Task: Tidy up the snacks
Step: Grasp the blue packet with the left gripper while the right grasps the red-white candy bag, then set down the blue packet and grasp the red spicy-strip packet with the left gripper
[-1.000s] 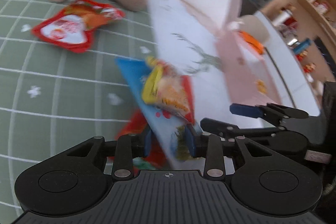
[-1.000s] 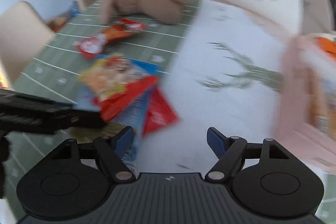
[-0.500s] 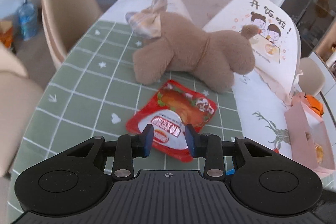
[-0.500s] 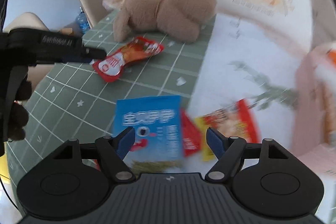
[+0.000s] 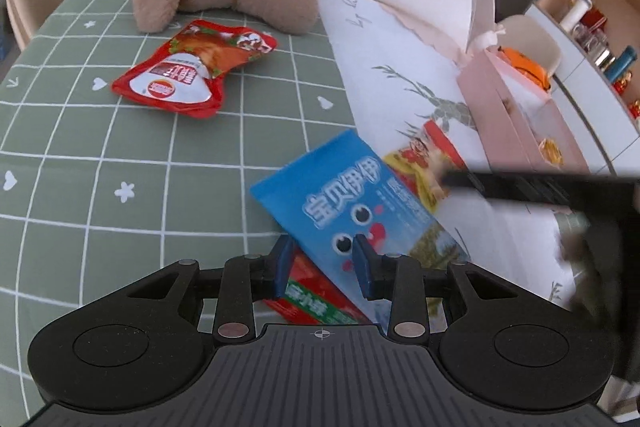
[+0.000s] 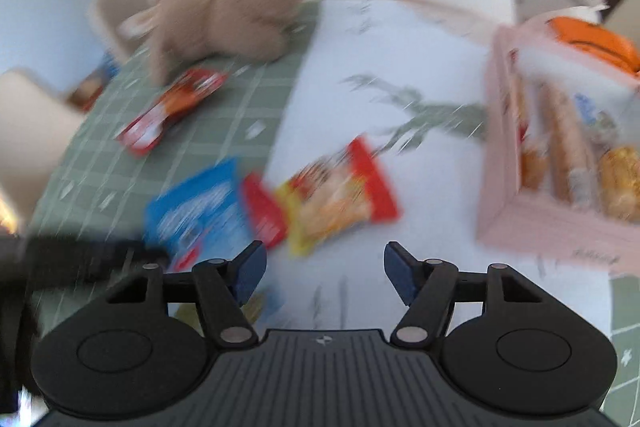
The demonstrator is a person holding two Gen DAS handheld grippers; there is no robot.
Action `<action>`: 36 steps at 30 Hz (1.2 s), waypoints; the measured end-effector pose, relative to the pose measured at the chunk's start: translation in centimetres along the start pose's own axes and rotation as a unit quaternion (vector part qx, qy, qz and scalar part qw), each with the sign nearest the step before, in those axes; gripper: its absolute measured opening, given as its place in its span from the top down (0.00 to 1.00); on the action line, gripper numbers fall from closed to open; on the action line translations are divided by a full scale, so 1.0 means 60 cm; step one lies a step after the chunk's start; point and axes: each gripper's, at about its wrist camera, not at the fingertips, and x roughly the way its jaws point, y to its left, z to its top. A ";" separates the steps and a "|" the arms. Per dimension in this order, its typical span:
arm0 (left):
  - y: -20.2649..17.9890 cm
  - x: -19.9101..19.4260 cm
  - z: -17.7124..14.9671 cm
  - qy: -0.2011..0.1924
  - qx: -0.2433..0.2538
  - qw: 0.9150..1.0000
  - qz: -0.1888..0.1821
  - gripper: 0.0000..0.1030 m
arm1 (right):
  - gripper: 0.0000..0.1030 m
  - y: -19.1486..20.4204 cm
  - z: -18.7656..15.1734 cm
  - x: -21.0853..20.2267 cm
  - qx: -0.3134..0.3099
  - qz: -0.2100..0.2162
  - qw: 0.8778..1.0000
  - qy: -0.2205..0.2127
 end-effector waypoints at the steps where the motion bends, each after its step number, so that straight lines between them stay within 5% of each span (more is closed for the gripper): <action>1: -0.006 -0.003 -0.002 0.001 0.005 1.000 0.005 0.64 | 0.36 0.010 0.010 0.012 -0.008 -0.018 1.000 -0.013; 4: -0.018 -0.008 -0.003 0.001 0.009 1.000 0.022 0.64 | 0.36 0.038 0.033 0.053 -0.059 -0.046 0.997 -0.037; 9: -0.027 -0.009 -0.009 0.002 -0.003 0.999 0.036 0.64 | 0.50 0.027 0.022 0.072 -0.075 -0.016 0.997 -0.002; 14: -0.058 -0.010 -0.018 -0.007 0.007 0.999 0.042 0.64 | 0.50 -0.019 -0.060 0.009 -0.084 0.012 0.996 0.018; 20: -0.125 0.010 -0.039 0.015 0.017 1.000 -0.005 0.64 | 0.49 -0.102 -0.146 -0.056 -0.128 -0.059 0.990 0.000; 26: -0.178 0.024 -0.076 0.043 0.030 0.997 -0.064 0.64 | 0.23 -0.194 -0.179 -0.080 -0.060 -0.068 0.996 -0.006; 30: -0.167 0.003 -0.058 0.002 0.056 0.998 -0.001 0.64 | 0.11 -0.226 -0.195 -0.078 0.002 -0.049 0.998 -0.025; 33: -0.144 -0.005 -0.041 -0.043 0.111 0.989 0.085 0.64 | 0.07 -0.218 -0.206 -0.078 0.002 -0.057 0.998 -0.036; 36: -0.090 0.004 -0.026 -0.046 0.071 0.991 0.108 0.64 | 0.03 -0.219 -0.217 -0.077 0.000 -0.056 0.997 -0.048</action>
